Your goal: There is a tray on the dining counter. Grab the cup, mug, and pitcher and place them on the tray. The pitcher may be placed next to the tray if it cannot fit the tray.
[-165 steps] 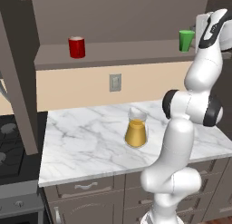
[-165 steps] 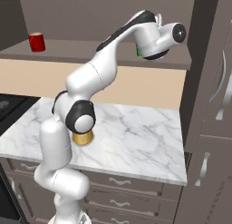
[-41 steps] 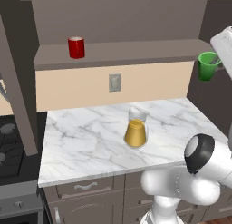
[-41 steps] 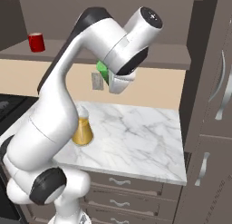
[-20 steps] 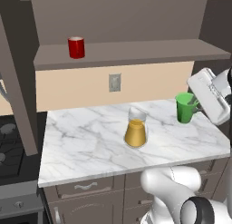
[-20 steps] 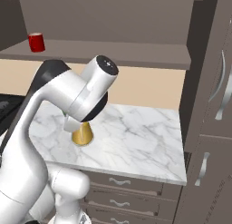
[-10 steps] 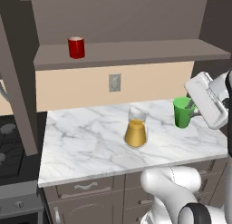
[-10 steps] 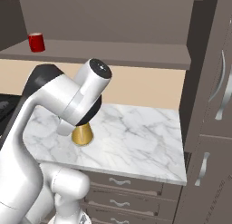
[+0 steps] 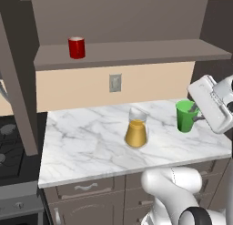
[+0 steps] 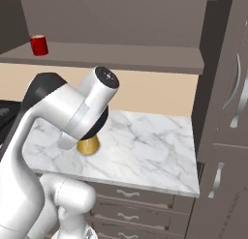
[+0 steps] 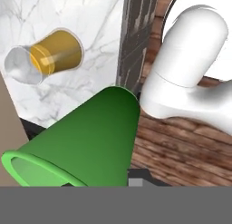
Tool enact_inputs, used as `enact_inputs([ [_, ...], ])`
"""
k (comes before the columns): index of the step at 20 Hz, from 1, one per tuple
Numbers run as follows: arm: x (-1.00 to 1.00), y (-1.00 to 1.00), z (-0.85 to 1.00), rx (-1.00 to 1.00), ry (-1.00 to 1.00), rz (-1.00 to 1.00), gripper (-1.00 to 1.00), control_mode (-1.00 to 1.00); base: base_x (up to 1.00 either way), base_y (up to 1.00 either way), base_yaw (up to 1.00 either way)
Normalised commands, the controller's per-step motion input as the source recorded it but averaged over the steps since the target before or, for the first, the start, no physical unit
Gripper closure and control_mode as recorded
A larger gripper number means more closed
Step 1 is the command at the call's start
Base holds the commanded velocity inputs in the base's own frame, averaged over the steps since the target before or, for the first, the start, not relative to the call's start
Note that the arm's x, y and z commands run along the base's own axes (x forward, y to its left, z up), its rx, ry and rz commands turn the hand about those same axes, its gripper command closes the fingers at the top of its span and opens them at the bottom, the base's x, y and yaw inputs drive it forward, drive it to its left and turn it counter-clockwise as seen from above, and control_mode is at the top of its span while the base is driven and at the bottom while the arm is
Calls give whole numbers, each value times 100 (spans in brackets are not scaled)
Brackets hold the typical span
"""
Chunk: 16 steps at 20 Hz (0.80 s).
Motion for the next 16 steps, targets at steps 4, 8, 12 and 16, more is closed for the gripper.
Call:
enact_inputs([
  [4, 0, 0, 0, 0, 0, 0, 100, 100, -62, 1, 4],
  [8, 0, 0, 0, 0, 0, 0, 100, 100, -97, 1, 22],
  [12, 0, 0, 0, 0, 0, 0, 100, 100, -99, 18, 41],
  [16, 0, 0, 0, 0, 0, 0, 100, 100, -71, 38, 72],
])
